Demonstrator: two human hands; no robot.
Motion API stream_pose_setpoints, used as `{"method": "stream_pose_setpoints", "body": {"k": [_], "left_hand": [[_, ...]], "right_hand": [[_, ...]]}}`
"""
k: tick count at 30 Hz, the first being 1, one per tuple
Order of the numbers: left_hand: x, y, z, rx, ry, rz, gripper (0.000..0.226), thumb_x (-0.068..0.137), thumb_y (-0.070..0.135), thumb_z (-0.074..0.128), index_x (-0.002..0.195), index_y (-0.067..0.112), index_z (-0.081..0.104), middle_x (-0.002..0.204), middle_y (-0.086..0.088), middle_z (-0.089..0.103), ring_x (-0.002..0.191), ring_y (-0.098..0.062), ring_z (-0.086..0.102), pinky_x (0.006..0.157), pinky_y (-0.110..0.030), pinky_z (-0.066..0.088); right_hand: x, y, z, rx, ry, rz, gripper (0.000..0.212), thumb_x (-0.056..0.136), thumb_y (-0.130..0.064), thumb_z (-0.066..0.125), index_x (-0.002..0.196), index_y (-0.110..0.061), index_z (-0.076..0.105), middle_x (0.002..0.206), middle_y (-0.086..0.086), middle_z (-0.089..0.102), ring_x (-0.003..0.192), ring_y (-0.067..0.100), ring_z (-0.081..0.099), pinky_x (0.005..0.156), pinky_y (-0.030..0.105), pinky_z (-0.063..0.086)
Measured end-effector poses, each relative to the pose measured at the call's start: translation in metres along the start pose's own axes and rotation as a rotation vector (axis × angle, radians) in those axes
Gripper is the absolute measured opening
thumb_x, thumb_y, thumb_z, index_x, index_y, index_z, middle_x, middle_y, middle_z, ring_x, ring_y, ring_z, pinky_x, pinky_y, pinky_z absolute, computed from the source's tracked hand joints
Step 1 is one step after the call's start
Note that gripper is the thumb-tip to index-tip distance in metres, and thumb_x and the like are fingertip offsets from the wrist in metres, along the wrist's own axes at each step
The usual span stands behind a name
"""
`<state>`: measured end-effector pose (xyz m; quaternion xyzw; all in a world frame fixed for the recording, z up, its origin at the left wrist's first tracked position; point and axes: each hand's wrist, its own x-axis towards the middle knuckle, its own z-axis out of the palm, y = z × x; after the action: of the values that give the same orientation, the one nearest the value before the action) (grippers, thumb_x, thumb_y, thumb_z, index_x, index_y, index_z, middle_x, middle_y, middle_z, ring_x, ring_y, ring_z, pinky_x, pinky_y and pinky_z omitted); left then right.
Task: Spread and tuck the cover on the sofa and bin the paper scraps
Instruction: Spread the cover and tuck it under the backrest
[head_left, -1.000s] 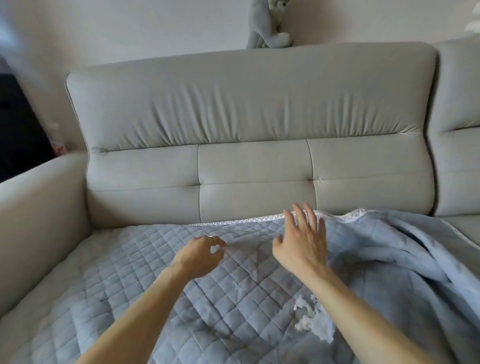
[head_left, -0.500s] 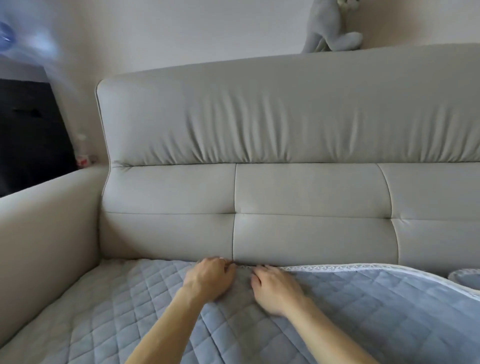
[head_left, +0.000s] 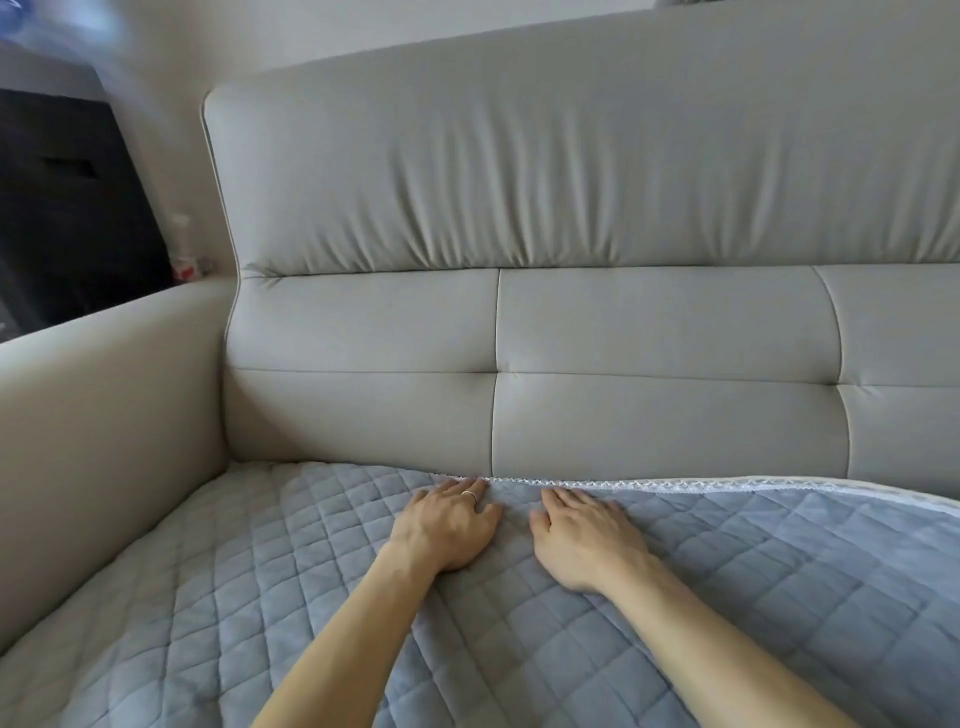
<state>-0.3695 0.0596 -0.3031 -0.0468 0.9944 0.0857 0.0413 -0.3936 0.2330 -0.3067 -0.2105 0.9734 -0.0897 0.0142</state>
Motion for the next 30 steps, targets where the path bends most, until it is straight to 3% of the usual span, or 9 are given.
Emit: {"method": "stream_pose_setpoints", "body": {"k": [6, 11, 14, 16, 21, 25, 28, 30], "left_hand": [[0.004, -0.001, 0.007, -0.001, -0.022, -0.023, 0.058, 0.1, 0.045, 0.022, 0.153, 0.021, 0.028, 0.161, 0.002, 0.024, 0.147, -0.015, 0.02, 0.119, -0.034, 0.015], [-0.013, 0.002, 0.039, -0.017, 0.11, -0.134, 0.051, 0.099, 0.047, 0.024, 0.137, 0.029, 0.052, 0.147, 0.003, 0.046, 0.133, -0.024, 0.041, 0.109, -0.038, 0.028], [-0.03, -0.025, 0.028, 0.109, 0.063, -0.13, 0.067, 0.095, 0.065, 0.02, 0.149, 0.029, 0.036, 0.159, 0.011, 0.024, 0.147, -0.016, 0.017, 0.117, -0.045, 0.01], [-0.034, -0.041, 0.009, 0.111, -0.02, -0.136, 0.073, 0.092, 0.071, 0.016, 0.153, 0.033, 0.023, 0.161, 0.014, 0.016, 0.149, -0.013, 0.01, 0.117, -0.047, 0.009], [-0.013, -0.053, -0.022, 0.11, -0.009, -0.177, 0.07, 0.091, 0.069, 0.016, 0.152, 0.036, 0.023, 0.16, 0.015, 0.02, 0.147, -0.015, 0.019, 0.116, -0.048, 0.019], [-0.005, -0.042, 0.018, 0.09, -0.107, -0.26, 0.067, 0.091, 0.06, 0.014, 0.151, 0.034, 0.026, 0.16, 0.011, 0.023, 0.145, -0.018, 0.022, 0.112, -0.055, 0.019], [-0.018, -0.049, 0.028, 0.063, -0.066, -0.353, 0.057, 0.096, 0.047, 0.017, 0.145, 0.028, 0.038, 0.154, 0.004, 0.035, 0.141, -0.023, 0.029, 0.108, -0.057, 0.023], [-0.025, -0.051, 0.01, 0.055, -0.046, -0.331, 0.05, 0.098, 0.04, 0.022, 0.139, 0.025, 0.048, 0.148, 0.0, 0.044, 0.135, -0.027, 0.038, 0.109, -0.053, 0.029]], "right_hand": [[0.014, 0.0, 0.009, 0.001, -0.116, 0.029, 0.055, 0.099, -0.031, 0.016, 0.146, -0.013, 0.036, 0.156, 0.001, 0.033, 0.142, 0.021, 0.031, 0.114, 0.045, 0.026], [0.022, 0.0, 0.034, -0.062, -0.189, 0.042, 0.055, 0.098, -0.03, 0.016, 0.145, -0.014, 0.039, 0.154, 0.001, 0.037, 0.14, 0.023, 0.035, 0.112, 0.043, 0.027], [0.004, 0.004, 0.04, -0.008, -0.109, 0.054, 0.057, 0.097, -0.032, 0.015, 0.146, -0.016, 0.038, 0.155, -0.002, 0.036, 0.142, 0.018, 0.032, 0.114, 0.041, 0.024], [-0.001, 0.007, 0.03, -0.005, -0.061, 0.069, 0.057, 0.097, -0.035, 0.015, 0.145, -0.018, 0.04, 0.154, -0.003, 0.038, 0.141, 0.017, 0.032, 0.114, 0.041, 0.024], [0.018, -0.001, -0.007, 0.012, -0.109, 0.038, 0.062, 0.095, -0.044, 0.016, 0.146, -0.018, 0.039, 0.155, 0.001, 0.036, 0.14, 0.022, 0.035, 0.114, 0.043, 0.026], [0.02, 0.005, 0.024, 0.002, -0.176, 0.028, 0.062, 0.097, -0.048, 0.018, 0.146, -0.018, 0.04, 0.155, 0.001, 0.037, 0.14, 0.024, 0.036, 0.114, 0.041, 0.027], [0.012, -0.007, 0.036, 0.096, -0.157, -0.079, 0.057, 0.098, -0.049, 0.025, 0.138, -0.015, 0.049, 0.151, 0.004, 0.043, 0.138, 0.022, 0.038, 0.112, 0.036, 0.027], [0.003, -0.011, 0.021, 0.163, -0.139, -0.107, 0.045, 0.098, -0.044, 0.032, 0.123, -0.015, 0.056, 0.144, 0.004, 0.051, 0.131, 0.023, 0.045, 0.101, 0.031, 0.034]]}}
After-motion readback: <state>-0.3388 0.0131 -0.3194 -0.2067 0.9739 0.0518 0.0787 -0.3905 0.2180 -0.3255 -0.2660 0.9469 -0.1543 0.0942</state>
